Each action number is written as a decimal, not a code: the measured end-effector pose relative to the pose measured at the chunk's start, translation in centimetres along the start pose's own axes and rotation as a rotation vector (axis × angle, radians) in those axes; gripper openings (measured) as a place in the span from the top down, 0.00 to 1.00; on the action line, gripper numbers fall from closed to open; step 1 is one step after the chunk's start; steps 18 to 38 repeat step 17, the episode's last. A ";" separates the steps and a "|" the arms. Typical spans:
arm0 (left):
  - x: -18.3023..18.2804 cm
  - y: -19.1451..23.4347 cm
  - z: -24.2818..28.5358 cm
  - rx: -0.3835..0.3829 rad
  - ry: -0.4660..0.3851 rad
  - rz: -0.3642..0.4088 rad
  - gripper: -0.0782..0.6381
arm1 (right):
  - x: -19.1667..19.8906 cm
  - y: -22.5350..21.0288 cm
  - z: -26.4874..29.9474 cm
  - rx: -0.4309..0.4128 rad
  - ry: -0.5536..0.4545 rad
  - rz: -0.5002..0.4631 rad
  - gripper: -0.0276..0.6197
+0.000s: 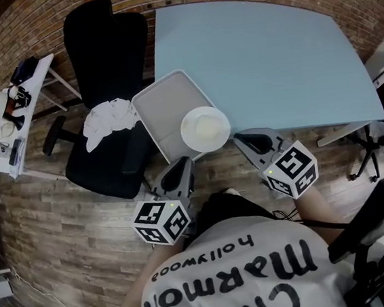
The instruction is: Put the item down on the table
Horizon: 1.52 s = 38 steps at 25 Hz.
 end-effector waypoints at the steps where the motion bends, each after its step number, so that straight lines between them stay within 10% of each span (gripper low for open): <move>1: 0.0 0.0 -0.2 0.001 -0.001 0.003 0.86 | 0.0 0.2 0.0 0.001 0.001 -0.005 0.94; 38: 0.6 0.9 -3.8 -0.005 -0.022 0.009 0.86 | -0.2 4.0 -0.1 0.026 0.028 -0.063 0.94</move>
Point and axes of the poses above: the fingertips, and each gripper's own axes: z forward along the fingers, y to its left, x out of its underside, the point moved 8 cm from there along -z, backward along the fingers, and after that the axes turned 8 degrees about y, right-handed, at the moved point
